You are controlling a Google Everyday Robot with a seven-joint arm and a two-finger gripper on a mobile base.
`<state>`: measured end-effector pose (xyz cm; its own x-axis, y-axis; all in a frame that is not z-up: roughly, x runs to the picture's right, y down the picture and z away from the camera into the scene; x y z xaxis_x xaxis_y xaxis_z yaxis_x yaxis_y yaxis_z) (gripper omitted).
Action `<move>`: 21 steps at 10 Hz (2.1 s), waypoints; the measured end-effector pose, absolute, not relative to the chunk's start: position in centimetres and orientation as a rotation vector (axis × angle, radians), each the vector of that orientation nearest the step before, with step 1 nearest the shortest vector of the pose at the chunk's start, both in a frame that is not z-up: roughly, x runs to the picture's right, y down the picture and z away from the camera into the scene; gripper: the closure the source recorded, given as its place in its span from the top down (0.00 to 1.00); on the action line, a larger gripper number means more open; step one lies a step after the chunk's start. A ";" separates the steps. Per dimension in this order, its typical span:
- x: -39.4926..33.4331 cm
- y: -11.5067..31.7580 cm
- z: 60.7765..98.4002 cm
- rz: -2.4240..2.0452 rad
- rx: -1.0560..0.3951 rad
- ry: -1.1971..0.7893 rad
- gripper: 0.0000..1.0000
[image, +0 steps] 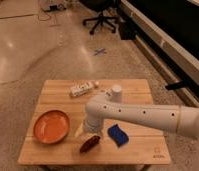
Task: Push the ceramic bowl across the table
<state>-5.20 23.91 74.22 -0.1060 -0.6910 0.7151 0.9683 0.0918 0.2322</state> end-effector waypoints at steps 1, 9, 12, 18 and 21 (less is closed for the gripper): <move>-5.2 23.9 74.2 -1.475 -0.431 -0.836 0.80; -7.6 22.7 75.5 -1.525 -0.422 -0.831 0.80; -12.7 20.3 77.4 -1.596 -0.388 -0.834 0.80; -16.4 17.6 82.3 -1.705 -0.385 -0.749 0.80; -15.6 18.0 83.9 -1.742 -0.424 -0.683 0.80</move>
<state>-15.63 18.04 83.92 -0.2751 -0.7482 0.6037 0.9592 -0.1707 0.2255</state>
